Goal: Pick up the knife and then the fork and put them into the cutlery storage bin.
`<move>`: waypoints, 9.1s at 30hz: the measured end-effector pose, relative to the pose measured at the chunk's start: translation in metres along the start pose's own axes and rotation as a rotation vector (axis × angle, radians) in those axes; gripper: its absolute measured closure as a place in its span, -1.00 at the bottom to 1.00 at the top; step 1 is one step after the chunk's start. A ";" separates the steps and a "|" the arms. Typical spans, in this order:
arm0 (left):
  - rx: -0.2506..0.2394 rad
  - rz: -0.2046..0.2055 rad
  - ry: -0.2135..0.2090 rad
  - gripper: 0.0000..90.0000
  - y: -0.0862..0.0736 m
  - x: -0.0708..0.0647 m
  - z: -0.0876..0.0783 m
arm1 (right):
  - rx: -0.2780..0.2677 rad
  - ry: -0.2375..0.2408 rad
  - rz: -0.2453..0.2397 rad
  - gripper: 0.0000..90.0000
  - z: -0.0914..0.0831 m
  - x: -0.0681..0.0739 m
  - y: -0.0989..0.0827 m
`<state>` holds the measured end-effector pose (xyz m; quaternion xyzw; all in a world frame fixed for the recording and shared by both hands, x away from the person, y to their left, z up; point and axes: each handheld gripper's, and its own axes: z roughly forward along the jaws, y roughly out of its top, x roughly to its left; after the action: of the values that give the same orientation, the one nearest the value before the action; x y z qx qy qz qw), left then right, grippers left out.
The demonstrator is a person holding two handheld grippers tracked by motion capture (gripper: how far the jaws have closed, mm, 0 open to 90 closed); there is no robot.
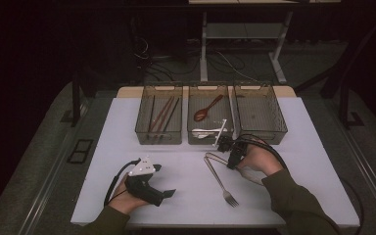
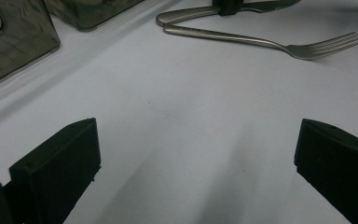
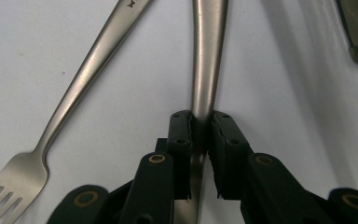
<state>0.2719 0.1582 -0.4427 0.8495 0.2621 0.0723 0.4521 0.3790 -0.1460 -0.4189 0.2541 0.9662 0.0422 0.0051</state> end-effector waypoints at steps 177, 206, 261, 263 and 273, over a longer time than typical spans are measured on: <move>-0.011 -0.001 -0.028 -1.00 -0.001 0.000 -0.001 | -0.710 0.046 0.257 0.99 -0.037 -0.026 -0.109; 0.000 0.000 -0.027 -1.00 -0.001 0.000 0.000 | -0.513 0.140 -0.030 0.99 0.009 0.073 -0.063; 0.001 0.002 -0.026 -1.00 -0.001 0.001 0.000 | -0.083 -0.006 -0.029 0.87 -0.001 0.019 -0.021; 0.001 0.003 -0.026 -1.00 -0.001 0.001 0.000 | -0.086 -0.008 -0.029 0.88 -0.001 0.019 -0.021; 0.001 0.004 -0.027 -1.00 -0.001 0.001 0.000 | -0.149 0.022 -0.010 0.88 -0.006 0.012 -0.029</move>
<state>0.2721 0.1591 -0.4437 0.8511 0.2545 0.0617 0.4549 0.3545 -0.1656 -0.4155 0.2479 0.9616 0.1167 0.0138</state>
